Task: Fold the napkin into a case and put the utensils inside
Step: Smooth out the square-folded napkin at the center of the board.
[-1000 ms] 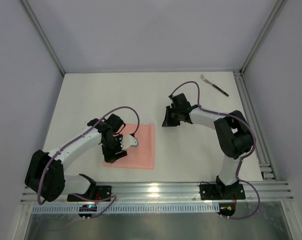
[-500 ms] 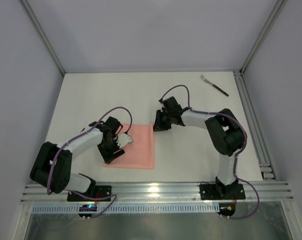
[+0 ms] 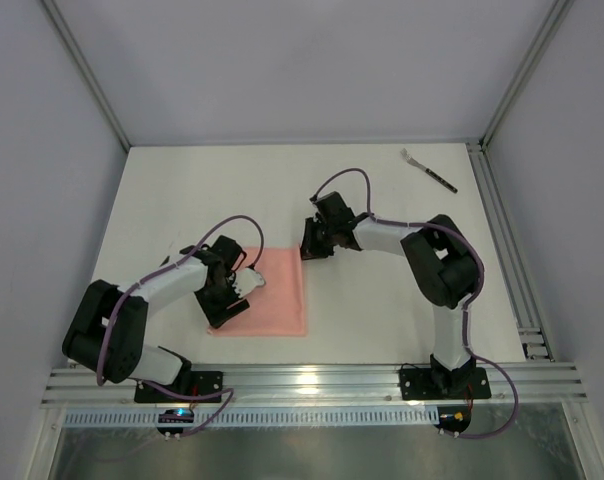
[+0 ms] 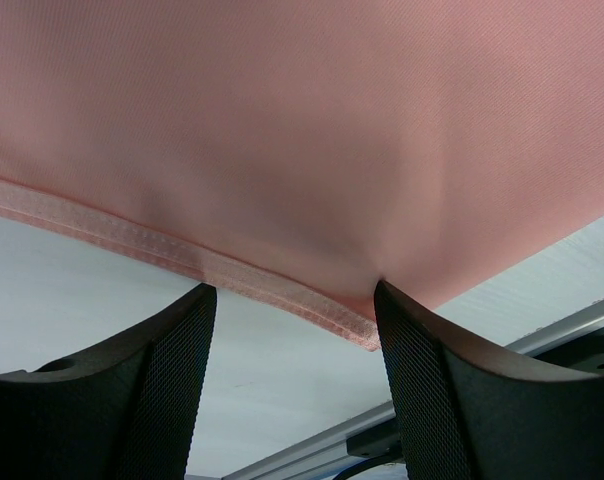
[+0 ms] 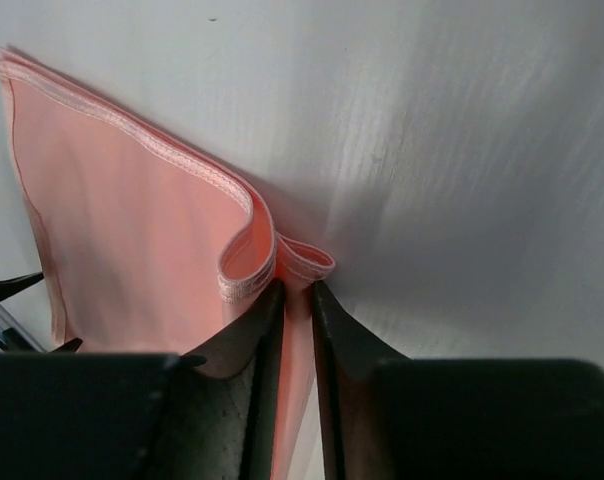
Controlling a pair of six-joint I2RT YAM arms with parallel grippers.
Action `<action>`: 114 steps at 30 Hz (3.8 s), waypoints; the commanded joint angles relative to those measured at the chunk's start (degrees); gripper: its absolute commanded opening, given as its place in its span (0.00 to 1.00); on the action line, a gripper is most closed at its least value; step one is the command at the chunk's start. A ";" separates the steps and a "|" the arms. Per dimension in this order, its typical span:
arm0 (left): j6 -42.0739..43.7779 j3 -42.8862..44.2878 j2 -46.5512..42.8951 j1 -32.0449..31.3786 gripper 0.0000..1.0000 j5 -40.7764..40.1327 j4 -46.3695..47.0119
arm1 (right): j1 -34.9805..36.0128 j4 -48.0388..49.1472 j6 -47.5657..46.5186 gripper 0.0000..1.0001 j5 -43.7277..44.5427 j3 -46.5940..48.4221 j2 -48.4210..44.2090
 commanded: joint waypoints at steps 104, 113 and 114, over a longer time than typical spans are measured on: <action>-16.09 31.23 15.04 15.72 0.50 10.78 3.68 | 0.00 -3.04 -8.16 0.35 18.53 7.62 -6.07; -18.28 36.41 25.86 16.51 0.50 11.92 9.32 | 0.09 -4.79 -6.84 0.38 12.91 12.37 1.40; -18.46 36.85 26.65 16.60 0.50 12.27 9.32 | 0.09 -4.88 -6.66 0.38 13.08 12.64 1.67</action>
